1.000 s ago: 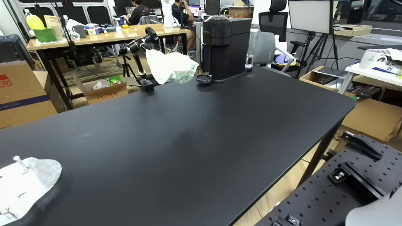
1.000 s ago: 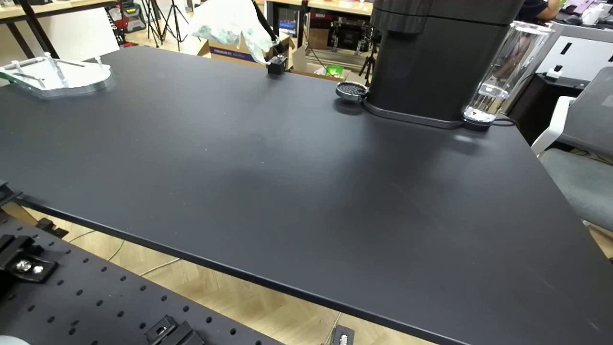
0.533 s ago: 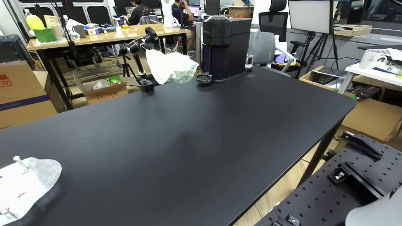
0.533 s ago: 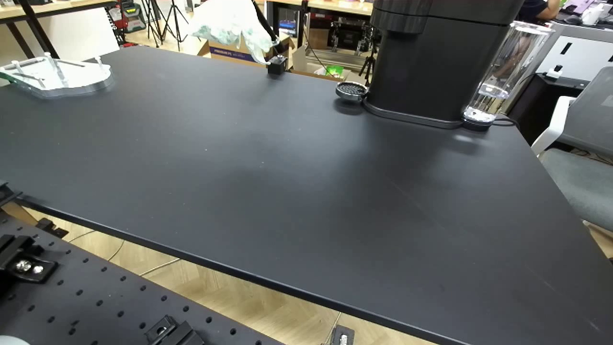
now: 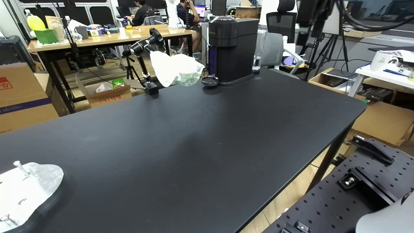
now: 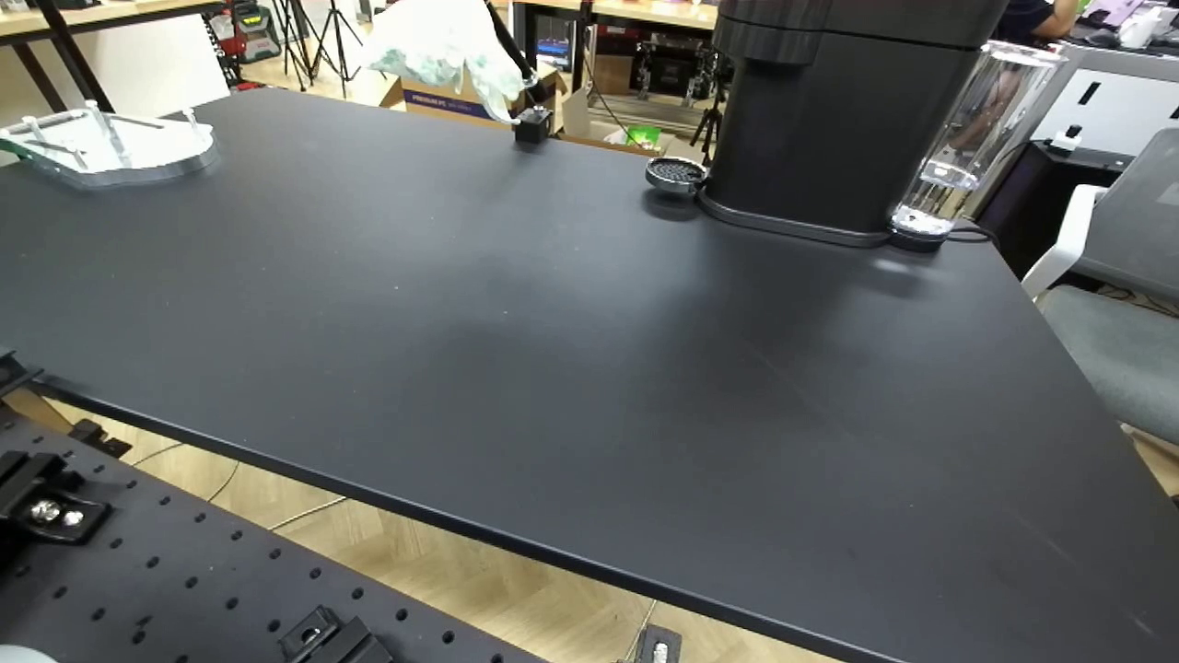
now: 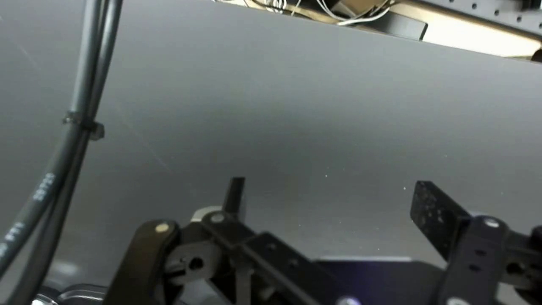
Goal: Put the cloth on the table
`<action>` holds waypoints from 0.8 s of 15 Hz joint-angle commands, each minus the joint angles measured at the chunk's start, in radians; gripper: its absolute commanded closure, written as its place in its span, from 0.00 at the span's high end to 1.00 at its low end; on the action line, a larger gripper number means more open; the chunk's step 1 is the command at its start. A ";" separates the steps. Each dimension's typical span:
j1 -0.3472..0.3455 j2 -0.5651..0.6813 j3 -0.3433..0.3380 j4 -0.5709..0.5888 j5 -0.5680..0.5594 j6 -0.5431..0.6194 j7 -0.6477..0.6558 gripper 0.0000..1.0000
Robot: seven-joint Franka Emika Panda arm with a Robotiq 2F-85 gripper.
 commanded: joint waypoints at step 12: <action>0.109 0.510 0.270 0.013 0.215 0.992 0.366 1.00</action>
